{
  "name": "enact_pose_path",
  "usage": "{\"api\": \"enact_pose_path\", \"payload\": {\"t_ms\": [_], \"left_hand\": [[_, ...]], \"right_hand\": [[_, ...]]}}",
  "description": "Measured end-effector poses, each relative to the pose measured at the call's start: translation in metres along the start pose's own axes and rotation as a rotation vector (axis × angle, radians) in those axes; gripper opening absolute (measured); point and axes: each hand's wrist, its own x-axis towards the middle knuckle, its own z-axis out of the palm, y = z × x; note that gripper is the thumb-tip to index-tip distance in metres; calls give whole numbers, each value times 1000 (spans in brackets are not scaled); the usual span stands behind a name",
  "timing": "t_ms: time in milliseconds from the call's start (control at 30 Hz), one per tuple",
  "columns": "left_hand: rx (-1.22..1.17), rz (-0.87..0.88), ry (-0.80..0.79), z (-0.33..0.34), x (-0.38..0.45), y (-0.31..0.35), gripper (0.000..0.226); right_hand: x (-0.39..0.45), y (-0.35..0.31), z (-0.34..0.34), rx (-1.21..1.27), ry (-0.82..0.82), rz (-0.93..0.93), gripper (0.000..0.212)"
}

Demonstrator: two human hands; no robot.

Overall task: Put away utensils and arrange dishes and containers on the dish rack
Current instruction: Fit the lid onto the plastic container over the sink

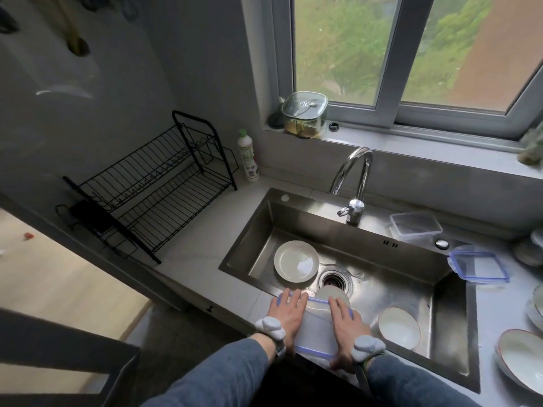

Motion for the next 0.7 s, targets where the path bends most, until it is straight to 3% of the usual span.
{"api": "enact_pose_path", "payload": {"t_ms": [200, 333, 433, 700], "left_hand": [[-21, 16, 70, 6, 2, -2, 126], [-60, 34, 94, 5, 0, -2, 130], [-82, 80, 71, -15, 0, -12, 124], [-122, -7, 237, -78, -13, -58, 126]], "right_hand": [[5, -5, 4, 64, 47, 58, 92], [-6, -3, -11, 64, -23, 19, 102], [-10, 5, -40, 62, -80, -66, 129], [22, -12, -124, 43, 68, -201, 145]]}}
